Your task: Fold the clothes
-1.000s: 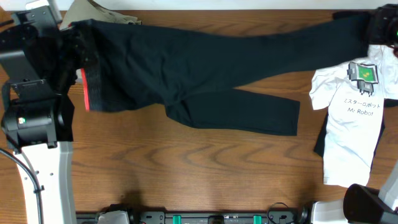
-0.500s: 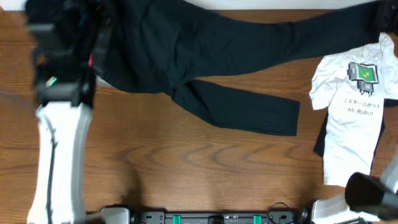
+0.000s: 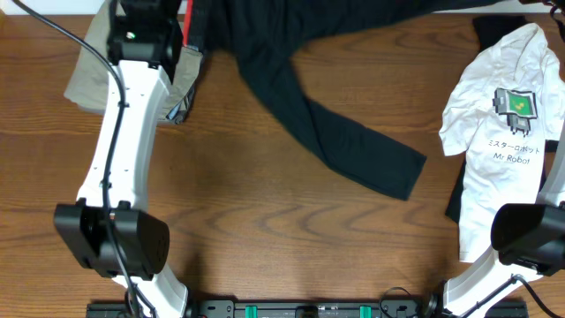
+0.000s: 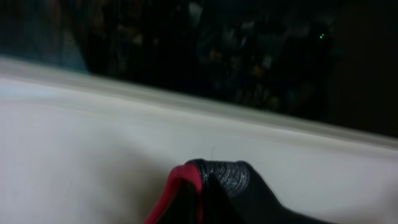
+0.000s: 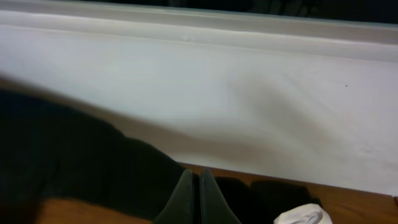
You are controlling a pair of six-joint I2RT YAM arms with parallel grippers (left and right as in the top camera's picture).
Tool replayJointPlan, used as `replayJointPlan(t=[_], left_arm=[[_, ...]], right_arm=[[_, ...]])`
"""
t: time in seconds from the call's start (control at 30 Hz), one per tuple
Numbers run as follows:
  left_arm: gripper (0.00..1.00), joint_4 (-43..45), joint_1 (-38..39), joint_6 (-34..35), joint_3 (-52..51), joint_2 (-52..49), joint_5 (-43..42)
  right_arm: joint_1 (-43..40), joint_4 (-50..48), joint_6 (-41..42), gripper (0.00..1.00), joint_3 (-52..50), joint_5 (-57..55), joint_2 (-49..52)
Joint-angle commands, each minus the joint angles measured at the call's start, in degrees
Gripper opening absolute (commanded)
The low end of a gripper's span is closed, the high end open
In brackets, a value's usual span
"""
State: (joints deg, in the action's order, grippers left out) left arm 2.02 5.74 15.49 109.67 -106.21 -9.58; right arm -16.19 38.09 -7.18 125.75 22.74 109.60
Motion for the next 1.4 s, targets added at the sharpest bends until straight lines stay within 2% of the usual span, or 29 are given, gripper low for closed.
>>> replayJointPlan(t=[0.0, 0.33, 0.7, 0.97, 1.1, 1.23, 1.37], left_arm=[[0.06, -6.8, -0.2, -0.2, 7.8, 2.6, -0.9], [0.06, -34.7, -0.2, -10.9, 9.0, 10.4, 0.5], [0.06, -54.3, -0.2, -13.6, 9.0, 26.4, 5.9], [0.06, -61.2, -0.2, -13.6, 9.0, 38.9, 6.3], [0.06, -62.5, -0.2, -13.6, 9.0, 43.6, 7.6], [0.06, -62.4, -0.2, -13.6, 9.0, 43.7, 9.2], [0.06, -62.5, -0.2, -13.6, 9.0, 39.8, 9.2]], right_arm=[[-0.9, 4.2, -0.6, 0.01, 2.8, 1.6, -1.6], [-1.1, 21.8, -0.6, 0.01, 2.8, 1.5, -6.0], [-3.5, 35.9, -1.9, 0.01, 2.8, 1.5, -20.6], [-7.9, 40.8, -1.9, 0.01, 2.8, 1.0, -34.2], [-9.9, 42.2, -1.9, 0.01, 2.8, -3.0, -39.5], [-10.0, 42.1, -1.9, 0.01, 2.8, -4.1, -40.2], [-10.0, 42.5, -1.9, 0.01, 2.8, -3.9, -36.7]])
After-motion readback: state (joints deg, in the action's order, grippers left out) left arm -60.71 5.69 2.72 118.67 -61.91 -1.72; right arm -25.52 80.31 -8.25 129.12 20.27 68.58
